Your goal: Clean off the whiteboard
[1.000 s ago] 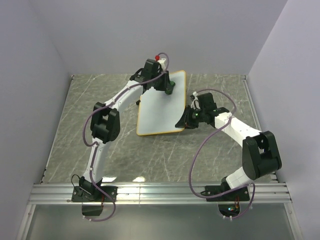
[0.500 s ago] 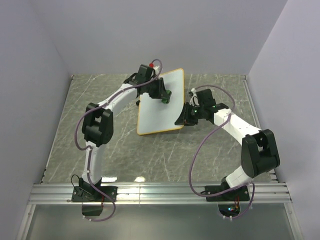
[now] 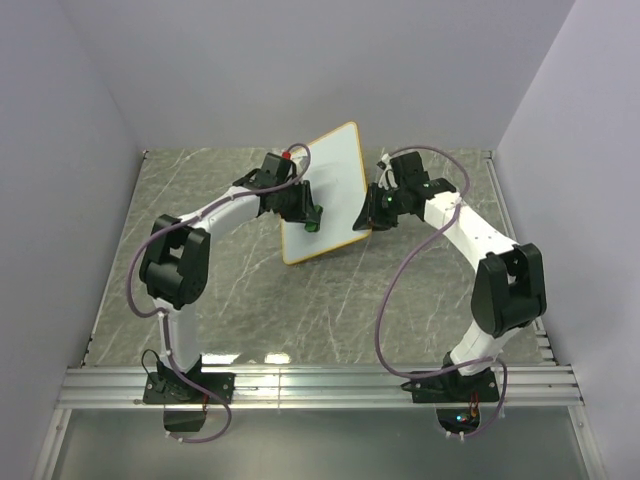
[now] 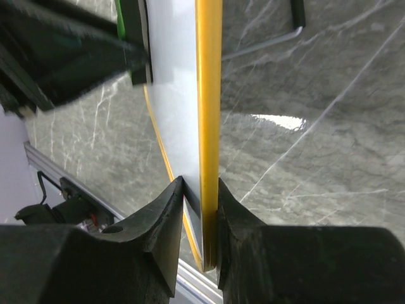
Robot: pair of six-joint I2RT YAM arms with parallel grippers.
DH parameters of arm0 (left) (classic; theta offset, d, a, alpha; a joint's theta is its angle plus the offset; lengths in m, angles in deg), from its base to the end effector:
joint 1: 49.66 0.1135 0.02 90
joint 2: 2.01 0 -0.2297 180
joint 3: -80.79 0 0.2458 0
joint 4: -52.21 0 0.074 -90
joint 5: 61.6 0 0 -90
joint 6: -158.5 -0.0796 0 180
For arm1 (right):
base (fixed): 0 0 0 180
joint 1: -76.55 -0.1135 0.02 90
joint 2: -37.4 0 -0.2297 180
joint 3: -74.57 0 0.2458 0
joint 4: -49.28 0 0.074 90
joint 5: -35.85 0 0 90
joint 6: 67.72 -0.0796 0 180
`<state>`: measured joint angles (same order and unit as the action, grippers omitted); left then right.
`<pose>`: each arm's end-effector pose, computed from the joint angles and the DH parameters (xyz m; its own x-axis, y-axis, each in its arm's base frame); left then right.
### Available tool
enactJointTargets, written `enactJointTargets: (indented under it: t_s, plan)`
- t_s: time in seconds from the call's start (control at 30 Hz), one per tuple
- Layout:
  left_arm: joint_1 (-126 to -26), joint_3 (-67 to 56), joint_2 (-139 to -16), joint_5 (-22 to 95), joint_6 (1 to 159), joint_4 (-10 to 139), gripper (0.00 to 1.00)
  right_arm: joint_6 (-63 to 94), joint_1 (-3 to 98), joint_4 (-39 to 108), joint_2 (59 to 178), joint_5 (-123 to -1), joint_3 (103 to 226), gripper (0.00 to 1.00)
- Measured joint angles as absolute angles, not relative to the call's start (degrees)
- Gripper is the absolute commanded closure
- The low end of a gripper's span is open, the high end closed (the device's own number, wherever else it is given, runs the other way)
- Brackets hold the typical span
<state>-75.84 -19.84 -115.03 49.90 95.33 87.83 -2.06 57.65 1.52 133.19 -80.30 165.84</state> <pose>0.3900 -0.2243 0.1621 -0.8798 -0.0354 -0.4740 0.2616 0.7966 -0.5450 0.3455 0.1554 0.2076 -0.9068 0.0806 -0.4137 -0.1889 0.7998 0.5698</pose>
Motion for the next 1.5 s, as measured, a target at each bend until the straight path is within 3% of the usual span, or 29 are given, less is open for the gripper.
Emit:
enactJointTargets:
  t_s: [0.27, 0.63, 0.73, 1.07, 1.5]
  plan:
    - [-77.8, -18.3, -112.0, 44.9, 96.4, 91.1, 1.0, -1.2, 58.0, 0.3, 136.2, -80.0, 172.4, 1.0]
    - [-73.3, -18.3, -105.1, 42.0, 99.9, 98.2, 1.0, -4.2, 57.8, -8.1, 146.7, -80.3, 204.7, 1.0]
    - [-71.8, -17.0, -102.8, 40.8, 100.4, 98.3, 1.0, -4.0, 58.0, -10.6, 146.8, -80.3, 208.6, 1.0]
    - [-66.8, -11.6, -99.2, 37.1, 100.9, 99.4, 1.0, -0.9, 62.5, -11.2, 137.7, -79.9, 194.0, 1.0]
    - [-61.1, -4.8, -92.5, 31.3, 101.1, 99.7, 1.0, 3.6, 64.5, -0.7, 130.8, -81.5, 179.5, 1.0]
